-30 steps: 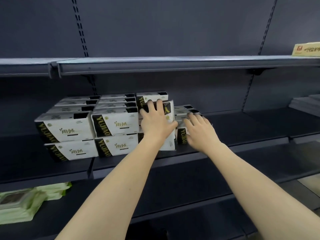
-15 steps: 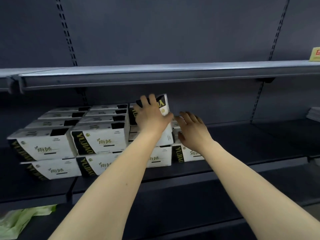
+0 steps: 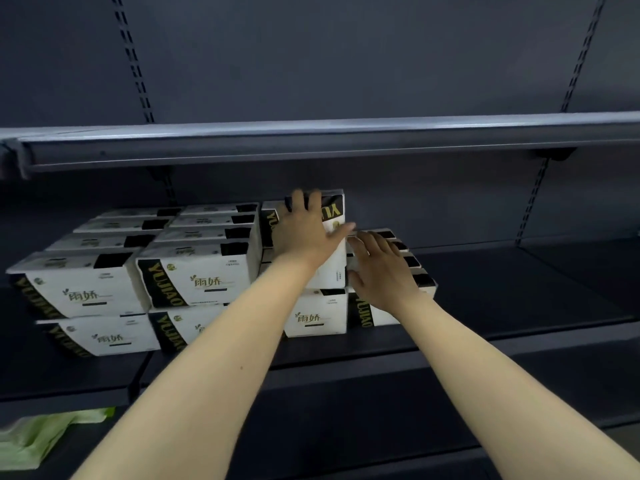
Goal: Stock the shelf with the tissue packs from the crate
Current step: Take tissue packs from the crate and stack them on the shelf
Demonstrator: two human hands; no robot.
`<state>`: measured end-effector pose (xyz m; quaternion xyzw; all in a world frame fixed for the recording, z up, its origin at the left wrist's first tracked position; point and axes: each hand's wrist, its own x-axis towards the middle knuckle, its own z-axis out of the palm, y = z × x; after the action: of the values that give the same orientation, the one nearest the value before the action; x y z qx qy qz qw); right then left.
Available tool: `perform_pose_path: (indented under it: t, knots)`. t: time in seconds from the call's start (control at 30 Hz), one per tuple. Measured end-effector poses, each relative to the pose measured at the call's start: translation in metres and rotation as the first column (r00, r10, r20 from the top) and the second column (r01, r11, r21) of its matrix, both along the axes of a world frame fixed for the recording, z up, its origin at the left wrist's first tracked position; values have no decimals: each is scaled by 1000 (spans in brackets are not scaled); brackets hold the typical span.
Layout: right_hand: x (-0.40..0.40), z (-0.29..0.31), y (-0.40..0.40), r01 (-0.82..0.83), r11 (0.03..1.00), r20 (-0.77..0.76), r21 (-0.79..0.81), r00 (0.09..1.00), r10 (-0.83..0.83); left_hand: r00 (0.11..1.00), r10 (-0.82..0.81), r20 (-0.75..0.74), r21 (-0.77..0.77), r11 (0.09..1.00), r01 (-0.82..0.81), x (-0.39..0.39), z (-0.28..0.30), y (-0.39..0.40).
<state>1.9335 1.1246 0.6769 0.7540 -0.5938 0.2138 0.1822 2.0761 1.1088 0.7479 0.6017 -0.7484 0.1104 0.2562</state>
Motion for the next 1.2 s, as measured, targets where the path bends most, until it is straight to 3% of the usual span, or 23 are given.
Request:
perform_pose_path:
  t: [0.27,0.4,0.57,0.67,0.8,0.97,1.07,1.2]
  knots:
    - [13,-13,6,-3,1000,112,-29,994,6,950,-140,279,-92,981,171,44,26,-10]
    - [15,-12,9,11,1000,112,-27,994,-8,755,-241,610,4,954,301,53,35,-14]
    - [17,-9,11,27,1000,91,9,995,-28,534,-99,840,-104,935,338,44,34,-8]
    - [18,-8,11,41,999,80,29,996,-43,416,-55,908,-94,939,330,37,30,-7]
    - [15,-11,13,38,997,25,62,999,-40,399,-30,916,-106,944,314,37,31,-6]
    - [15,-12,11,34,998,6,55,999,-34,279,78,957,-198,879,434,40,34,-10]
    - [14,-4,9,30,998,53,47,998,-32,416,141,899,-342,818,462,50,34,-17]
    - [5,10,5,58,998,144,-40,988,-51,703,11,711,-341,880,331,57,23,-24]
